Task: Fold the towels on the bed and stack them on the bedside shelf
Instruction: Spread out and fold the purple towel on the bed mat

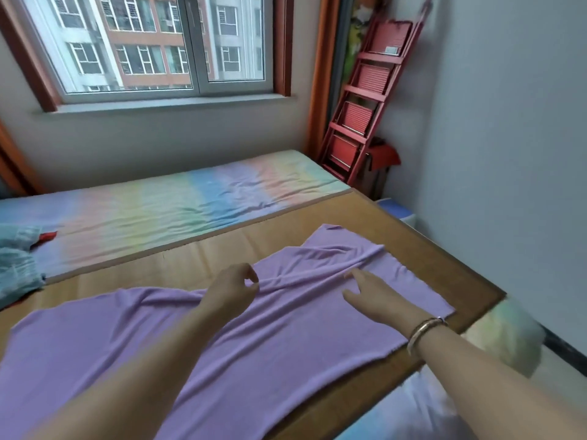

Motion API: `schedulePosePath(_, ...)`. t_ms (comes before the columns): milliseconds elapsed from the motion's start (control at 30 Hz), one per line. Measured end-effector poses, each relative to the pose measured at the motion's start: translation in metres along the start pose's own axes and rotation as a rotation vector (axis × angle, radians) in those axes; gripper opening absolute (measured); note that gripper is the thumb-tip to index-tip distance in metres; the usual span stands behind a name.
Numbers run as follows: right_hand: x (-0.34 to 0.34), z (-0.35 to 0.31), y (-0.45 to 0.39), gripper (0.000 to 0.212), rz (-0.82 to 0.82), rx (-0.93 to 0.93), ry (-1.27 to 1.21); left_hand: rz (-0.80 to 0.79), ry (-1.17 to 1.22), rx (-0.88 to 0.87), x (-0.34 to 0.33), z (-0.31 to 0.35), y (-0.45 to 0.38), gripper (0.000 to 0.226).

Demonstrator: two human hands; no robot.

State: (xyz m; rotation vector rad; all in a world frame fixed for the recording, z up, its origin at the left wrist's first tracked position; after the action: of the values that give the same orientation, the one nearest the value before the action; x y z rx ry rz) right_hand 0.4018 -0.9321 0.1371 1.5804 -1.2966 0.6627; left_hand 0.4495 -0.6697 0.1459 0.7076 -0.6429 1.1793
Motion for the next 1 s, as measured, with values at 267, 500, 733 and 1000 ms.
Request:
schedulePosePath(267, -0.016, 0.105, -0.105, 0.041, -0.075, -0.008, -0.027, -0.036, -0.081, 0.054, -0.093, 0.016, -0.104, 0.024)
schedulePosePath(500, -0.041, 0.227, -0.286, 0.051, -0.034, 0.106, 0.145, -0.081, -0.067, 0.246, -0.222, 0.000, -0.267, 0.043)
schedulePosePath(733, -0.067, 0.376, -0.441, 0.070, 0.107, 0.237, 0.302, -0.035, -0.167, 0.197, -0.373, 0.013, -0.445, 0.056)
schedulePosePath(1000, -0.096, 0.459, -0.477, 0.071, 0.161, 0.274, 0.374, -0.163, -0.274, 0.279, -0.448, 0.051, -0.566, 0.058)
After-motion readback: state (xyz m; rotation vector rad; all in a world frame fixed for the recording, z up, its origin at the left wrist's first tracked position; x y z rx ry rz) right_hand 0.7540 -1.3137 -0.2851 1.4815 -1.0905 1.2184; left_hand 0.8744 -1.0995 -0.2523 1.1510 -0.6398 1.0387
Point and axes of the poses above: each hand's wrist, its own y-axis away from the middle knuckle, its own x-axis out of the back of the hand, z = x × y, the point moved 2 cm from there along -y, towards the middle knuckle, and after that the axes turned 8 degrees about -z, right-handed, at the moved point
